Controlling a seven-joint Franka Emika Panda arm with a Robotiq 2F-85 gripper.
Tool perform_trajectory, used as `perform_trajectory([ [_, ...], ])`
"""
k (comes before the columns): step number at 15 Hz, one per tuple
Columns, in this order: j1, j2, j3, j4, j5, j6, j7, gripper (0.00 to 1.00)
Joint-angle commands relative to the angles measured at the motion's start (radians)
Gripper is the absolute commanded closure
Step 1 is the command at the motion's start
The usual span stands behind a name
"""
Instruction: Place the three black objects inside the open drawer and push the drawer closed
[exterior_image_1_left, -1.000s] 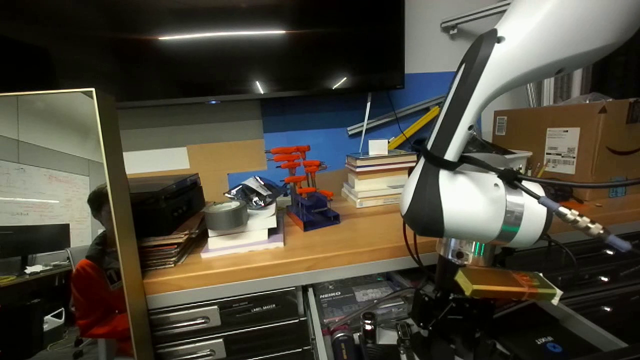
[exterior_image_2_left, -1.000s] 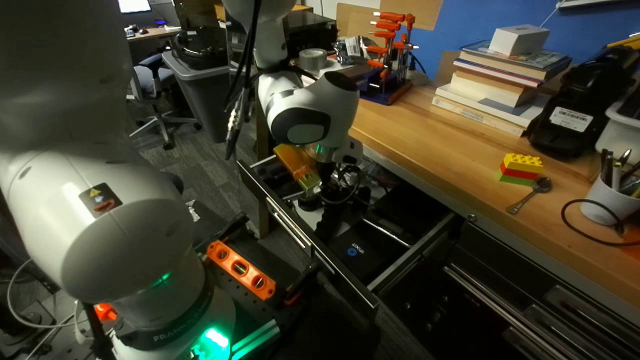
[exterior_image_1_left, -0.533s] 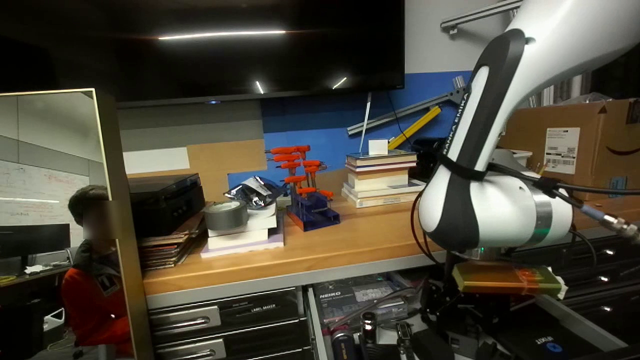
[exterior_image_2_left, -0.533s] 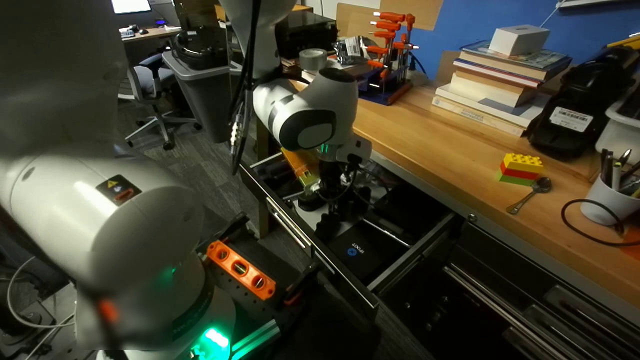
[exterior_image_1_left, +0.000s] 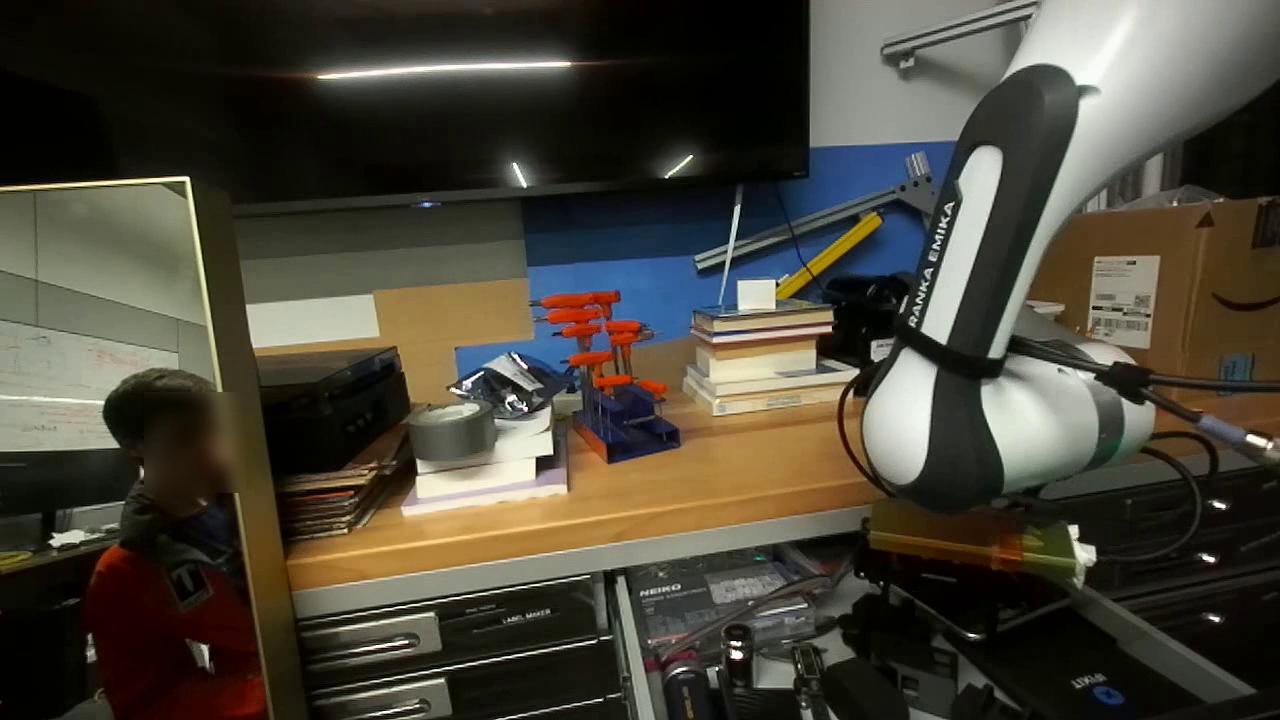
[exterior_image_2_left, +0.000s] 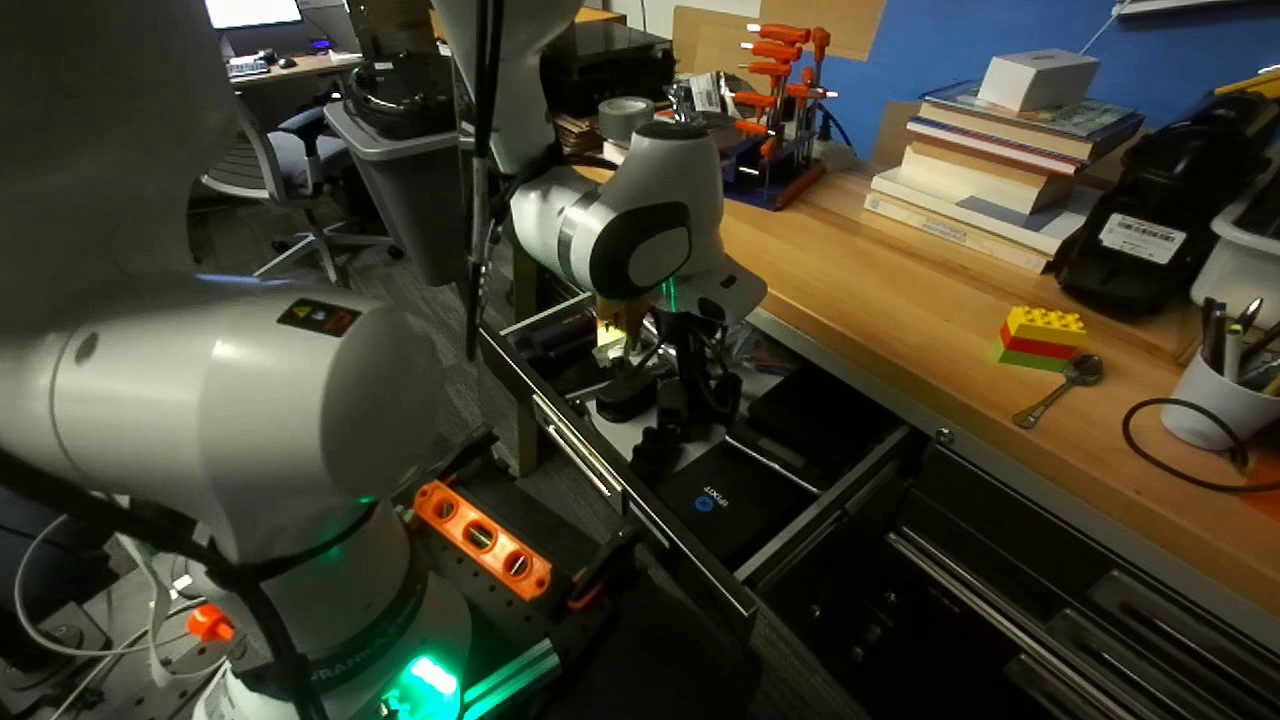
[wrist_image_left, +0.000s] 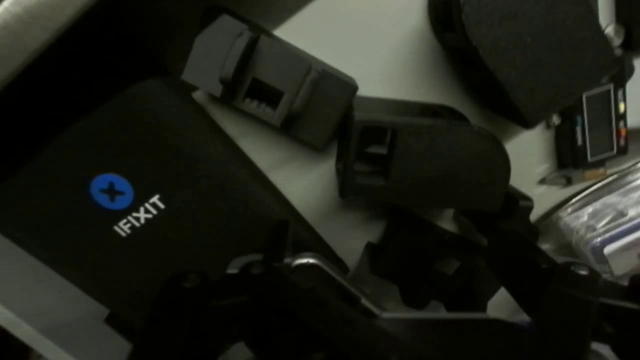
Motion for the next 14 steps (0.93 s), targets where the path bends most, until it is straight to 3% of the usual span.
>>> perform_trajectory([
  [1,0.208,0.047,-0.228,0.052,-0.102,-0.037,0.268,0.0],
  [6,0.451,0.089,-0.494,0.065,-0.151,-0.123,0.566,0.0],
  [14,0.789,0.123,-0.792,0.019,-0.12,-0.351,0.969,0.0],
])
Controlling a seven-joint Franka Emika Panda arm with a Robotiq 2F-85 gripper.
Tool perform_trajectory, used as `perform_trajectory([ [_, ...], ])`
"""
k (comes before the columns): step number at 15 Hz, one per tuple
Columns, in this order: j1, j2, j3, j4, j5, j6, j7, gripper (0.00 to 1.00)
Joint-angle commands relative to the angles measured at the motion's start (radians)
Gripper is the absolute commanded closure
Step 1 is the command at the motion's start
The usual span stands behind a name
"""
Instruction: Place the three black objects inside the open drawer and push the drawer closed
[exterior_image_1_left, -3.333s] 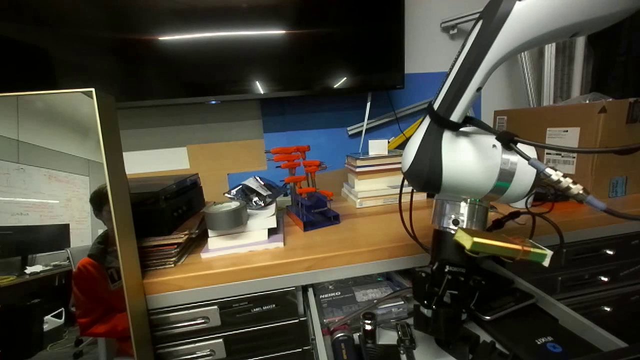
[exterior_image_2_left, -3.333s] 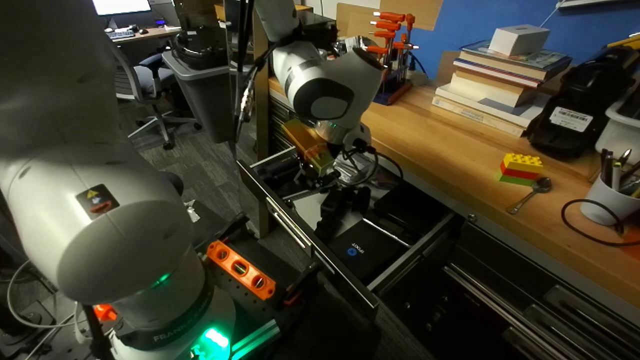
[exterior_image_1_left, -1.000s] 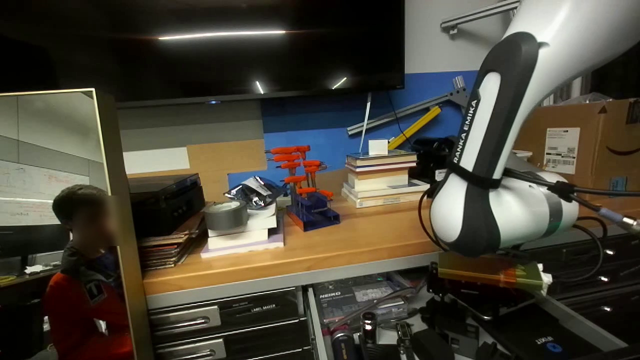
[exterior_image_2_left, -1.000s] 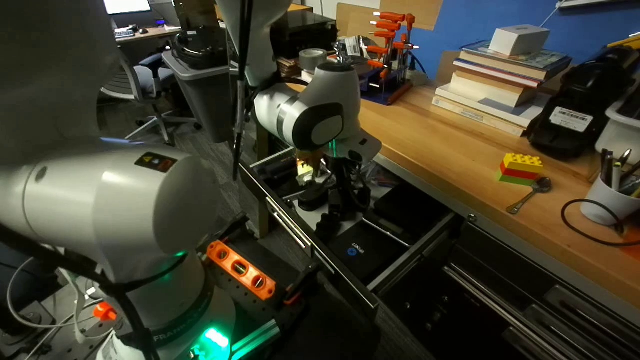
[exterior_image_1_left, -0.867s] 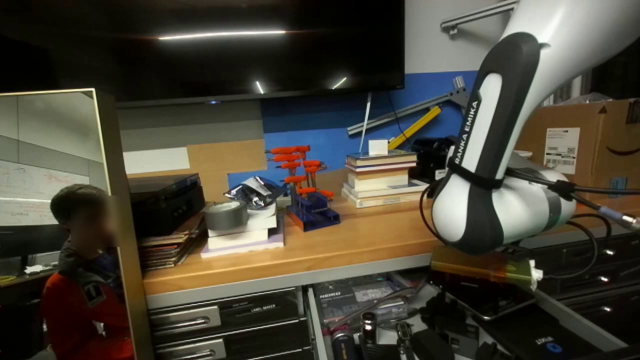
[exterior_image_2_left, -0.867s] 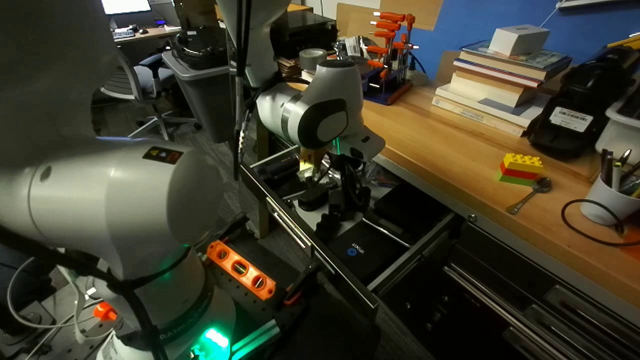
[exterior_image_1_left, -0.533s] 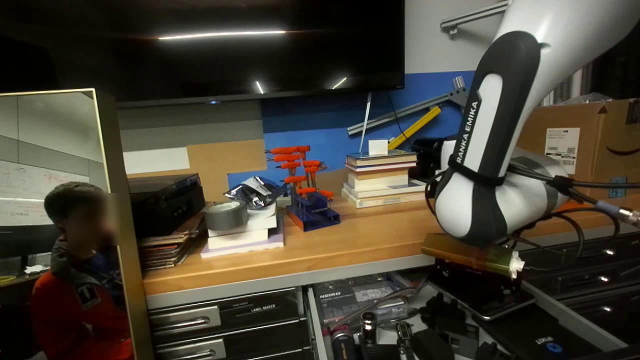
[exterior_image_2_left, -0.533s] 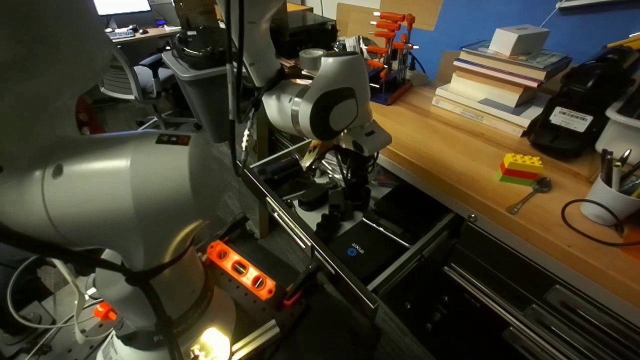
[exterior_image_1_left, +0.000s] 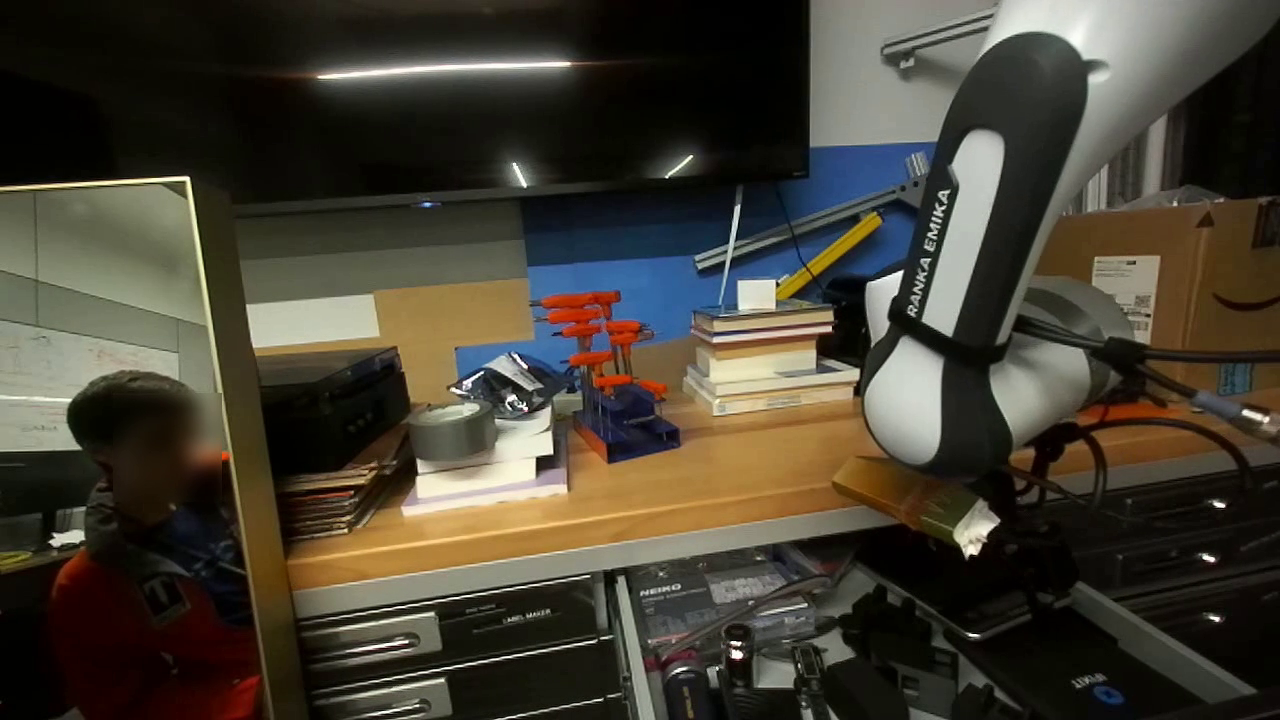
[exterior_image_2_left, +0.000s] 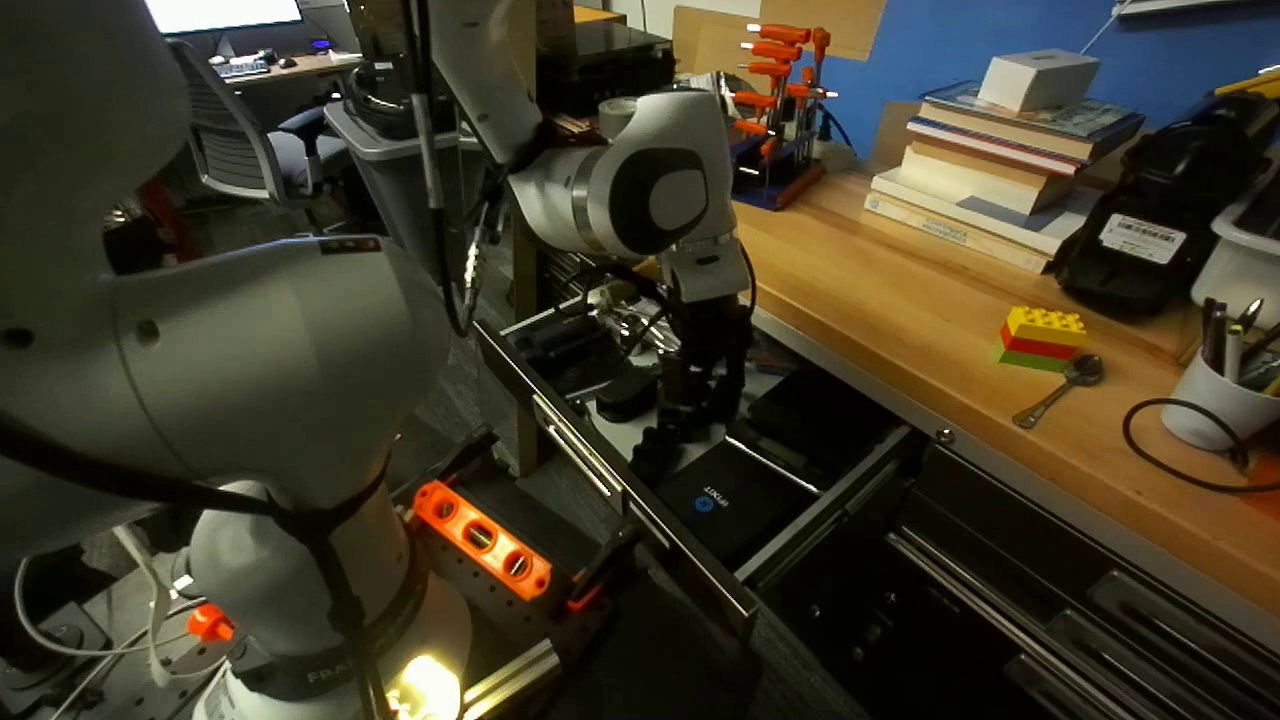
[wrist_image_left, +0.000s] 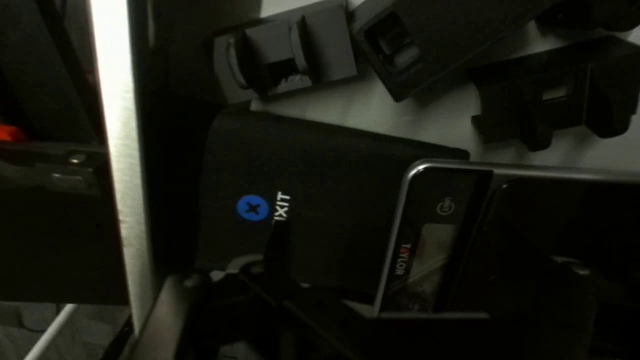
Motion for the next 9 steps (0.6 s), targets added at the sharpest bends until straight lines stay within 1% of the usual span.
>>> perform_trajectory([
  [1,0.138,0.031,-0.129,-0.024,0.013,-0.104,0.164,0.0],
  [3,0.162,0.029,-0.174,-0.037,0.022,-0.174,0.218,0.0],
  [6,0.177,0.027,-0.212,-0.059,0.045,-0.269,0.3,0.0],
  [9,0.145,-0.002,-0.177,-0.073,0.107,-0.381,0.366,0.0],
])
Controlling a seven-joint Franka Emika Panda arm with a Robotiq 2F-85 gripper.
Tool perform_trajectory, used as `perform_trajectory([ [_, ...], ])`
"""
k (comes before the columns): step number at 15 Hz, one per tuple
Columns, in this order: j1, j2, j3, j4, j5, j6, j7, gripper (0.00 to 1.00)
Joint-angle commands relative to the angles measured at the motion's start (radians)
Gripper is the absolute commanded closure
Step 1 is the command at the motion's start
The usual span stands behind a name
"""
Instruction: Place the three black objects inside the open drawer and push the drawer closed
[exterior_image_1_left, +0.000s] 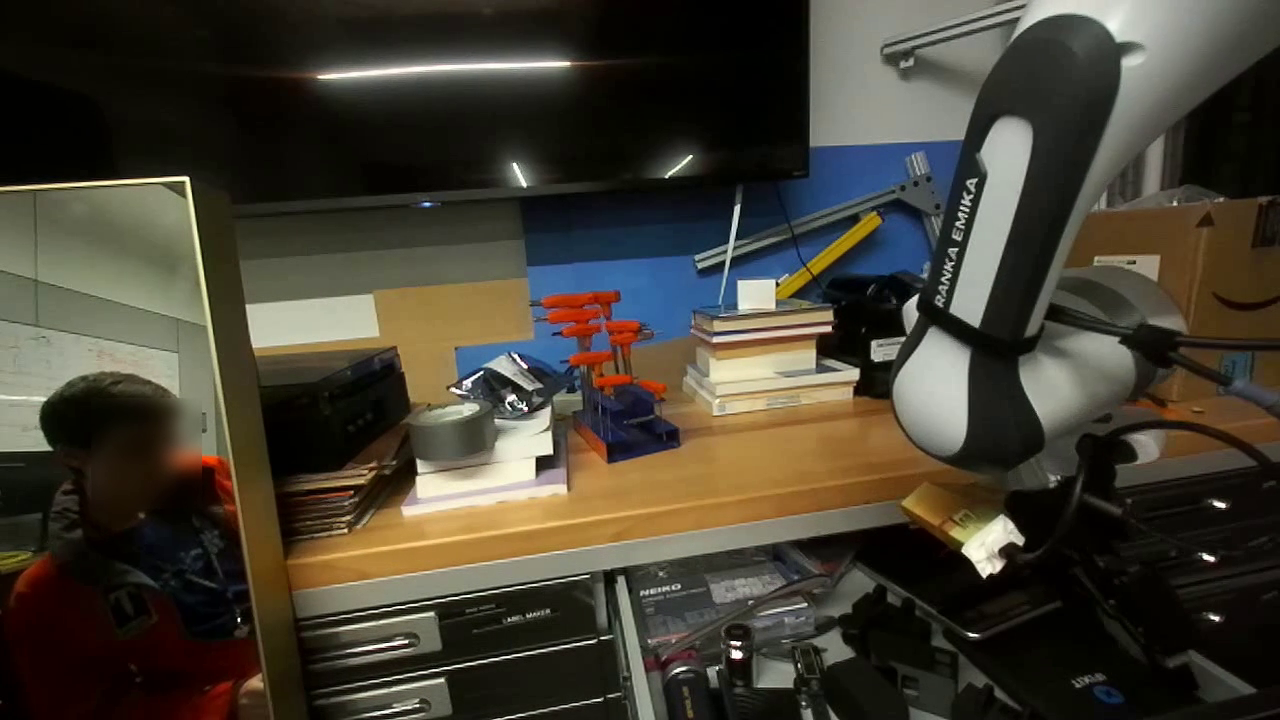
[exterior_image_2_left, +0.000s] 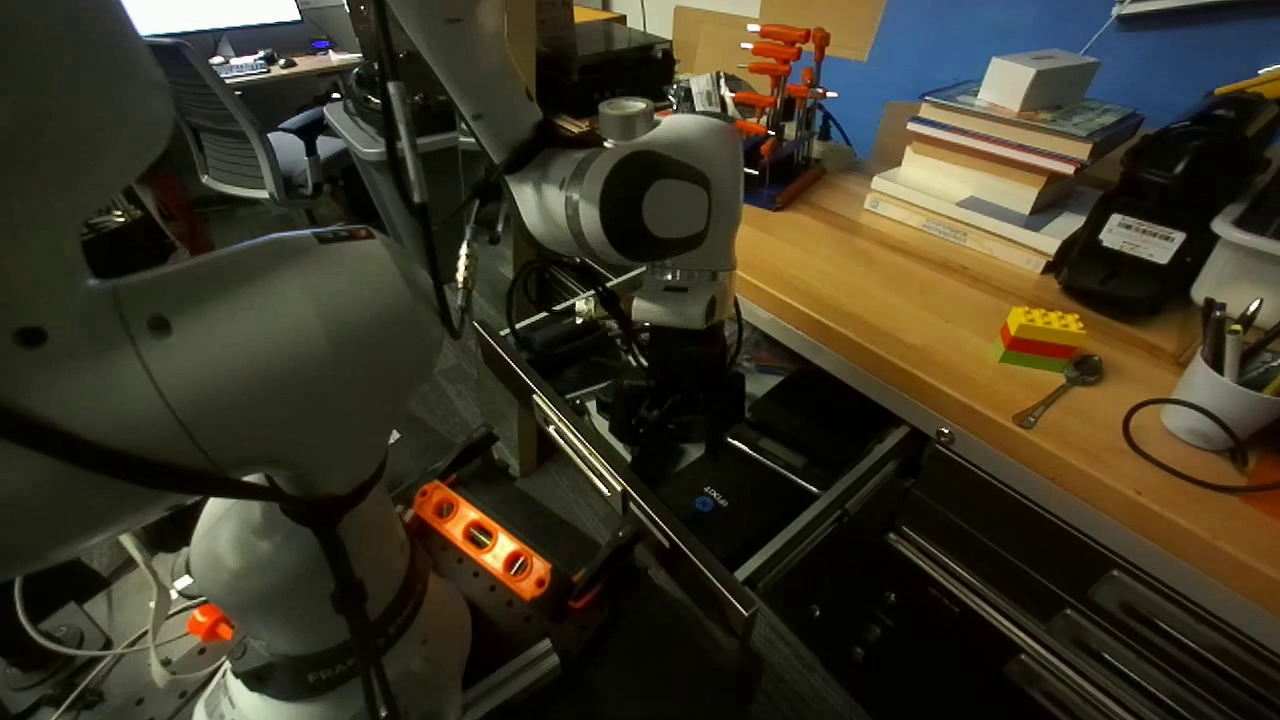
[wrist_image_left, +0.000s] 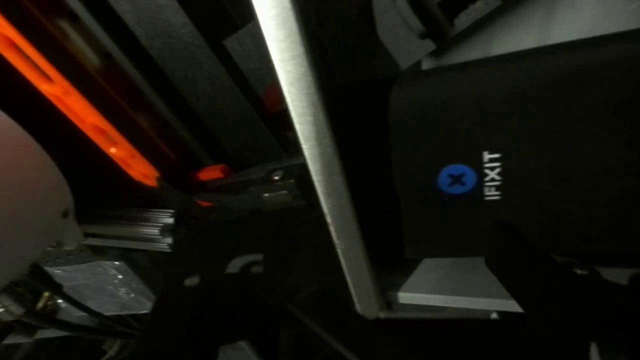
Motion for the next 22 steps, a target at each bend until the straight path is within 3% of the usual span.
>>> perform_trajectory([
  [1,-0.006,-0.034,0.018,-0.017,0.083,-0.126,0.078,0.0],
  [5,-0.06,-0.09,0.093,-0.02,0.21,-0.202,0.042,0.0],
  [10,-0.129,-0.132,0.194,-0.024,0.324,-0.143,-0.071,0.0],
  [16,-0.23,-0.118,0.331,-0.02,0.526,-0.036,-0.335,0.0],
  [22,-0.36,-0.078,0.489,-0.018,0.796,0.033,-0.733,0.0],
])
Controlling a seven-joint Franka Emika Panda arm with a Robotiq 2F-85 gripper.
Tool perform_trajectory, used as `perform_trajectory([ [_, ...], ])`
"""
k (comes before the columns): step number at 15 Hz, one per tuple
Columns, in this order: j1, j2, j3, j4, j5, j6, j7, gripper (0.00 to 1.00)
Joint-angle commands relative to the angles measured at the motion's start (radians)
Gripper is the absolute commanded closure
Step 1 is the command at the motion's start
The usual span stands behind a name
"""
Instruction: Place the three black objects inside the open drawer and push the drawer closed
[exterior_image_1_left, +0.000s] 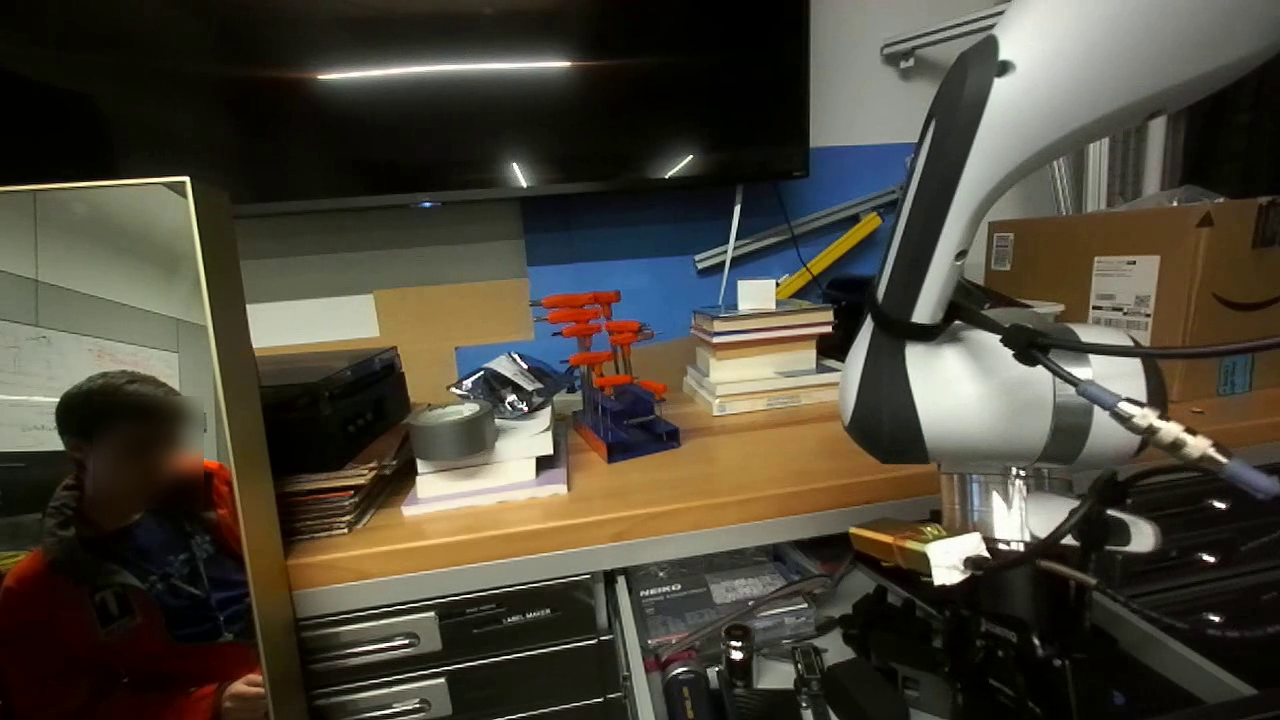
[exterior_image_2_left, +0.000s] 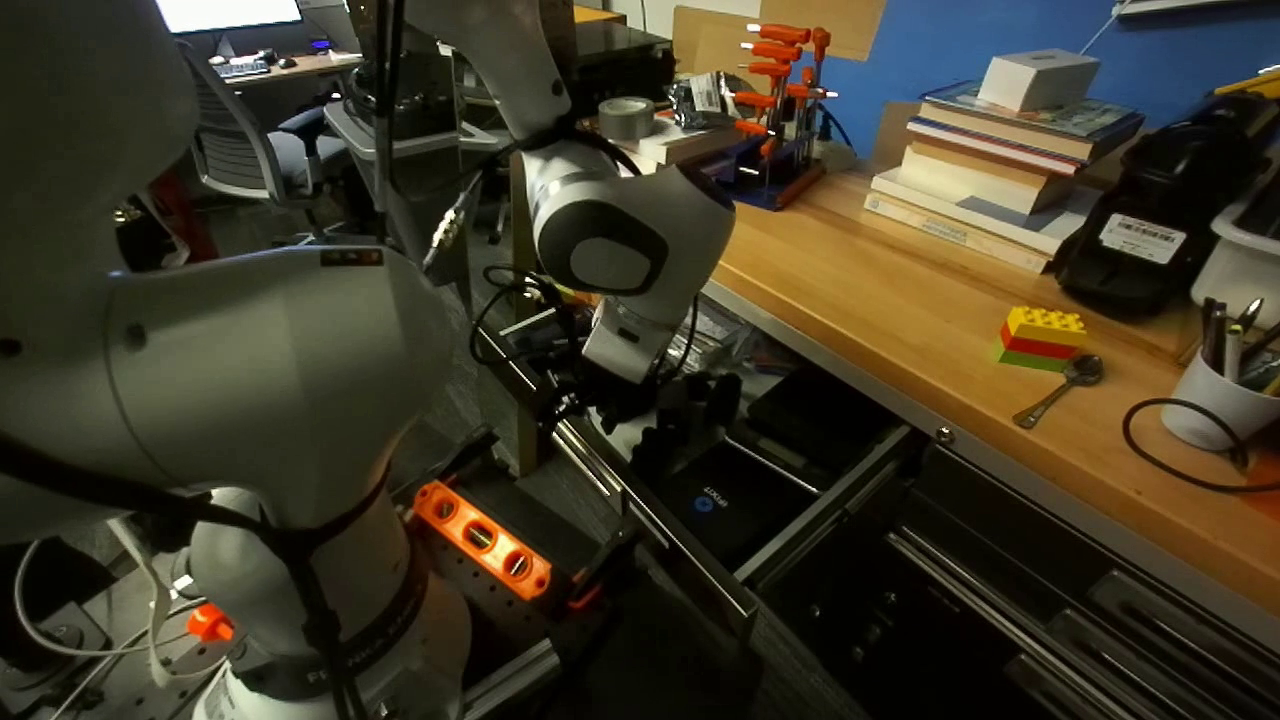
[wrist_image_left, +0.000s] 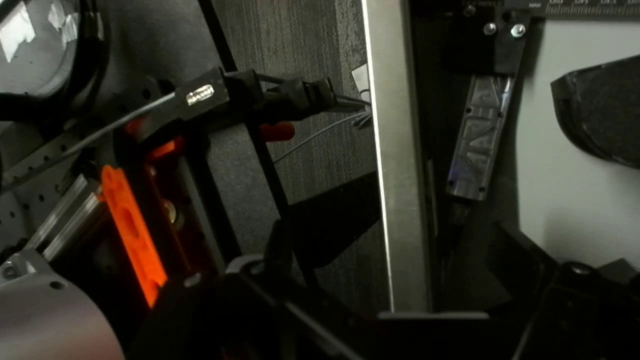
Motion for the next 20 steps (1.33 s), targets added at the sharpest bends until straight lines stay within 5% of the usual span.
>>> perform_trajectory([
  [1,-0.073,0.043,0.095,0.0,0.142,0.099,-0.272,0.0],
  [4,-0.105,0.081,0.157,0.004,0.231,0.208,-0.466,0.0],
  [5,-0.257,0.038,0.302,0.004,0.173,0.298,-0.462,0.0],
  [11,-0.604,0.092,0.689,0.094,0.07,0.57,-0.52,0.0],
  [12,-0.54,0.12,0.641,0.131,0.139,0.569,-0.603,0.0],
  [20,-0.729,0.155,0.84,0.309,0.21,0.646,-0.923,0.0],
])
